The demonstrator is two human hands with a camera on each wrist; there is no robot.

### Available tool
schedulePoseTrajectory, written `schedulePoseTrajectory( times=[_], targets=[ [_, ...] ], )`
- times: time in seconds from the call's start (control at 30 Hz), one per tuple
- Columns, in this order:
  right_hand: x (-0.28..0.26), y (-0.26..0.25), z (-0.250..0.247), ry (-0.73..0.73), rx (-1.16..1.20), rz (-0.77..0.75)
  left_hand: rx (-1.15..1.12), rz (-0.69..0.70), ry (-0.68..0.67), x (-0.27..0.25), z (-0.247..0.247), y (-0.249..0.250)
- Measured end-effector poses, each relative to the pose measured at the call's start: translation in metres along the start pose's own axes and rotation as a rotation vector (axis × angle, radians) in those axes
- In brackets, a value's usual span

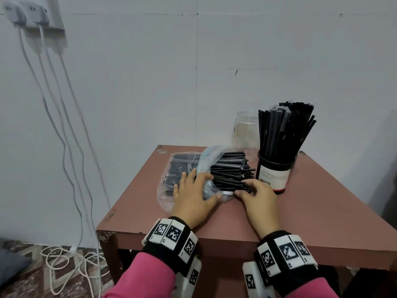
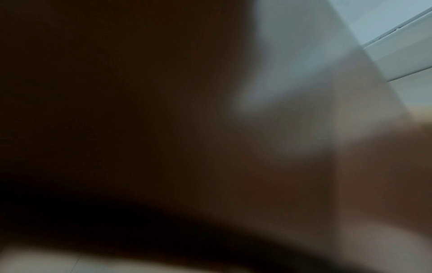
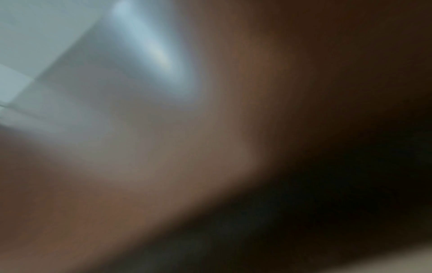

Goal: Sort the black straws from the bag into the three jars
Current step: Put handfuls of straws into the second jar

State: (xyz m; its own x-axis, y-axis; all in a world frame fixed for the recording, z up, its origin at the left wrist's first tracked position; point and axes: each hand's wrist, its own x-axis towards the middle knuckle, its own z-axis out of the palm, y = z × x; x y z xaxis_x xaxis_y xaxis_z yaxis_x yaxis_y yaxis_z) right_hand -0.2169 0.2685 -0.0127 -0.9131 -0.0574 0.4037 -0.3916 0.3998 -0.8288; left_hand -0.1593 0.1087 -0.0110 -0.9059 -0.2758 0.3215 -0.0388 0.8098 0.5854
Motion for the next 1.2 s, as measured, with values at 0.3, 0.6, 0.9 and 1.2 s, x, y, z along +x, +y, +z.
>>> schedulePoseTrajectory(
  times=[0.3, 0.6, 0.9, 1.2],
  targets=[
    [0.001, 0.001, 0.001, -0.120, 0.312, 0.034, 0.051, 0.035, -0.068, -0.002, -0.002, 0.003],
    [0.000, -0.003, 0.000, 0.025, 0.433, 0.073, 0.038, 0.025, -0.037, -0.003, -0.001, 0.005],
    [-0.002, -0.007, -0.001, 0.099, 0.456, 0.059, 0.039, 0.024, -0.038, -0.003, -0.001, 0.005],
    [0.002, -0.003, -0.005, 0.029, 0.637, 0.193, -0.011, 0.017, 0.004, -0.003, -0.003, 0.007]
  ],
)
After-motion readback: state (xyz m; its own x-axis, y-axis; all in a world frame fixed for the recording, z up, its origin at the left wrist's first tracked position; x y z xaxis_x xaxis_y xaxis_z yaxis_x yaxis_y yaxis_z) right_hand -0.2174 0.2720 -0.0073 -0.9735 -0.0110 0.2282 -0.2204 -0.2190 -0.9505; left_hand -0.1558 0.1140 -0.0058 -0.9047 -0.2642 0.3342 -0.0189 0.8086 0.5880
